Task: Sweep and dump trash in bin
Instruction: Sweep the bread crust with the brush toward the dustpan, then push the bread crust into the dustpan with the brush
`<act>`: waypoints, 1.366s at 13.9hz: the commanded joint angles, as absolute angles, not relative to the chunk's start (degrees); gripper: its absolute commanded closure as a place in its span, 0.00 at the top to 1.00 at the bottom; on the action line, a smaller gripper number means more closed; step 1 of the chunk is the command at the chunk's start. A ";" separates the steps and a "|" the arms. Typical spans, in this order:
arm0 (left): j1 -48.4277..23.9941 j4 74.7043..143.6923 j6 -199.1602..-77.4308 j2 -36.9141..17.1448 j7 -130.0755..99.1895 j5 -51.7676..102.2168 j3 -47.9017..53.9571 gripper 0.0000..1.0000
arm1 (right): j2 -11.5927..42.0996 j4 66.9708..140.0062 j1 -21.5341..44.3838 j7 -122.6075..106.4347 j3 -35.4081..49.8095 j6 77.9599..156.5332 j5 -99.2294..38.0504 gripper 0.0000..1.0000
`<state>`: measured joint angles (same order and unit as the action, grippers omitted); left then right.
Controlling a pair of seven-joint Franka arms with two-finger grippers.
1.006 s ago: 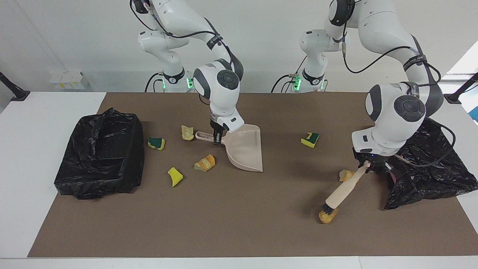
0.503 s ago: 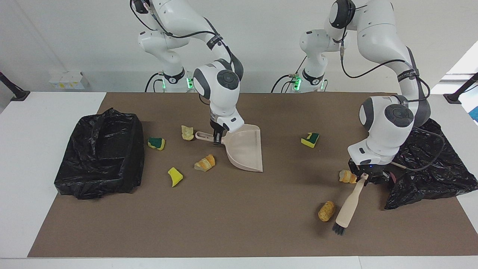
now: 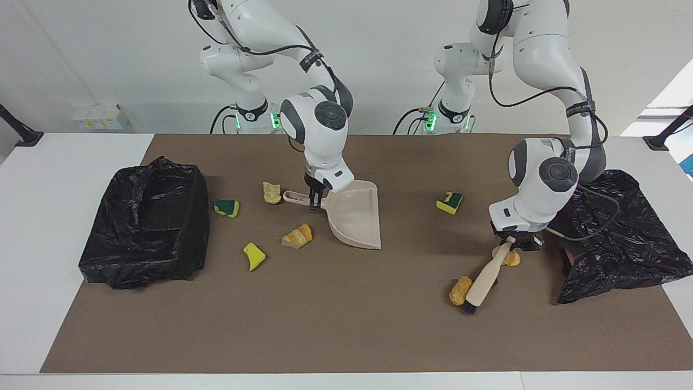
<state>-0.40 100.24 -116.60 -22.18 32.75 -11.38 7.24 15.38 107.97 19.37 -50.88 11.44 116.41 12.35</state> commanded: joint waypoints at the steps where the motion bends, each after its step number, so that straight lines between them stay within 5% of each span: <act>1: -3.51 103.01 -111.03 -18.99 33.31 -10.99 6.59 0.00 | 13.89 109.95 19.16 -50.54 11.69 117.07 12.22 0.00; 7: -8.69 113.09 -106.61 -12.58 29.47 -8.54 6.77 0.00 | 13.80 110.13 19.07 -50.54 11.69 117.07 12.22 0.00; 14: -23.97 120.40 -106.61 -7.13 7.59 0.94 6.77 0.00 | 13.54 110.56 19.07 -50.45 11.69 116.98 12.22 0.00; 19: -27.25 119.98 -105.91 -3.79 3.43 6.49 6.42 0.00 | 13.45 110.83 18.98 -50.45 11.69 117.07 12.22 0.00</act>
<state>-27.70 118.72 -106.18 -7.47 3.55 4.17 7.77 15.29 108.50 19.35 -50.82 11.43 116.41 12.35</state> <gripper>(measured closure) 0.744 0.678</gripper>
